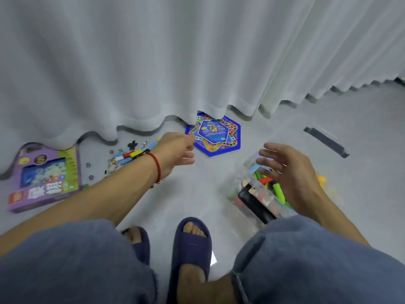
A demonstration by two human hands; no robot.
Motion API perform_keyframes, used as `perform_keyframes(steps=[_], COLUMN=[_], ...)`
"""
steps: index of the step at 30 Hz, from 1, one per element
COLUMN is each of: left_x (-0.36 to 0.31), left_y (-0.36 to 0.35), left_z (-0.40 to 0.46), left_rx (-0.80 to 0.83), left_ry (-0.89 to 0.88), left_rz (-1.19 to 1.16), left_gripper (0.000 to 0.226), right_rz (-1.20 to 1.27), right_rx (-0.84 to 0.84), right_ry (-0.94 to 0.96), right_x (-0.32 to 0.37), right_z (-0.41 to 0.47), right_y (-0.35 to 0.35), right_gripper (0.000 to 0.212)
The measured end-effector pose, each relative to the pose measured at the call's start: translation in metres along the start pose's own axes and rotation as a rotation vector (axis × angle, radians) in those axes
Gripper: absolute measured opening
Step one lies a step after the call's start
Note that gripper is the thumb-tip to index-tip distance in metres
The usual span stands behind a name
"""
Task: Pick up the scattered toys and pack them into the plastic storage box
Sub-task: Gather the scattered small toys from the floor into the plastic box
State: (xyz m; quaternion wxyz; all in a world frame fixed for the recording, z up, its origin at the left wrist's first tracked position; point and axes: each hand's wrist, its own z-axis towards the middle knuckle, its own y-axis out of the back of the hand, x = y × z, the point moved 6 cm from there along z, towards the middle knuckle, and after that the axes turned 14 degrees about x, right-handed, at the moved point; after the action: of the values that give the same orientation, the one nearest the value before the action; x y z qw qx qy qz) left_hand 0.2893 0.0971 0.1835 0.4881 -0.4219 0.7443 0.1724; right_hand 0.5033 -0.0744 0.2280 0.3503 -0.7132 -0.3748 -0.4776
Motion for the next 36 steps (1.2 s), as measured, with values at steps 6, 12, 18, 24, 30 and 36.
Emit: perform_keyframes(steps=[6,12,18,24,30,36], left_x=[0.095,0.165,0.193,0.188,0.184,0.187], left_y=[0.150,0.200,0.203,0.181,0.171,0.179], left_z=[-0.042,-0.044,-0.006,0.049,0.084,0.082], left_rx=[-0.364,-0.428,-0.492,-0.354,-0.221,-0.275], left_ry=[0.192,0.293,0.205,0.034,-0.002,-0.059], left_rz=[0.196,0.464,0.685,0.793,0.928,0.956], left_gripper=[0.008,0.019,0.038,0.053,0.060,0.034], right_rz=[-0.713,-1.366,-1.449,-1.576,-1.618,-1.464], right_rx=[0.554,0.647,0.489,0.510,0.585,0.686], right_ry=[-0.199,-0.143,0.054,0.275,0.311,0.288], right_x=[-0.097,-0.215,-0.264,-0.279,-0.286,-0.281], right_z=[0.057,0.130,0.179,0.191,0.201,0.205], right_y=[-0.135,-0.201,-0.238,-0.244,-0.238,-0.232], right_gripper=[0.015,0.061,0.093,0.073,0.067,0.058])
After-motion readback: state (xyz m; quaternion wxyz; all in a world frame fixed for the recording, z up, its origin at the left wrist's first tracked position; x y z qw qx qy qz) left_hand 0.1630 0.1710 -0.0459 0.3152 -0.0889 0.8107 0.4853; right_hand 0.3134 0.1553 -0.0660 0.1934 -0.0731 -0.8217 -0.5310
